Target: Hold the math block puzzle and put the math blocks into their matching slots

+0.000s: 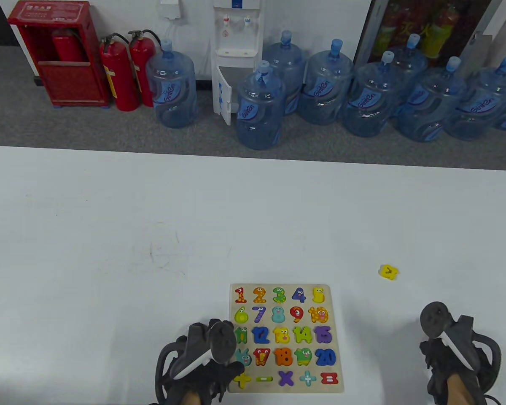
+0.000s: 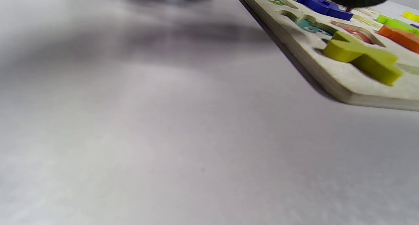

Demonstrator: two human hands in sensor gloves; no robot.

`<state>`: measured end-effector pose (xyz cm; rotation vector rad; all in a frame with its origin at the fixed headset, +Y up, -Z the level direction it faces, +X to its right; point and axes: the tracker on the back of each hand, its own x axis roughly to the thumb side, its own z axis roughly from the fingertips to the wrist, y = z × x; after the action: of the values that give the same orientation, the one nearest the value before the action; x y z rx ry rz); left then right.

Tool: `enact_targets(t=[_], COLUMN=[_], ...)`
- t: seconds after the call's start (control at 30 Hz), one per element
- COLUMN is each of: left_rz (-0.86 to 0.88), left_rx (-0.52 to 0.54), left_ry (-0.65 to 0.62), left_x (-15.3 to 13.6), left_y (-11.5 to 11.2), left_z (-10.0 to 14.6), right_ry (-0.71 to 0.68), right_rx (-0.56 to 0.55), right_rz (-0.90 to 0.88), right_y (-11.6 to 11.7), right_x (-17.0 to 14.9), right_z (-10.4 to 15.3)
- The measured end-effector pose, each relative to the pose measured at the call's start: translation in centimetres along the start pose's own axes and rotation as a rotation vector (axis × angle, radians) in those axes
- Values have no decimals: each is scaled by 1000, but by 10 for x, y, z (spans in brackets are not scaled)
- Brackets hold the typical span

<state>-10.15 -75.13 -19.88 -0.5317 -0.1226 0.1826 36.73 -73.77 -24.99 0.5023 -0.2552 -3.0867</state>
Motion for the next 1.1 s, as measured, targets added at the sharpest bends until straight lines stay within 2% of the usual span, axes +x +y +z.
enact_targets(t=[0.33,0.47,0.93,1.1], left_rz=[0,0,-3,-4], left_rx=[-4,-4,-8,-10], left_ry=[-1,-1,-3,-3], left_x=[0,0,1,1], left_y=[-1,-1,-1,-1], left_z=[0,0,0,0], right_ry=[-147,-215,-245,-315], right_rx=[-1,30,46,68], right_rz=[82,-71,96,47], right_y=[0,-3,-2,-2], right_x=[37,41,56,66], right_z=[13,16,26,30])
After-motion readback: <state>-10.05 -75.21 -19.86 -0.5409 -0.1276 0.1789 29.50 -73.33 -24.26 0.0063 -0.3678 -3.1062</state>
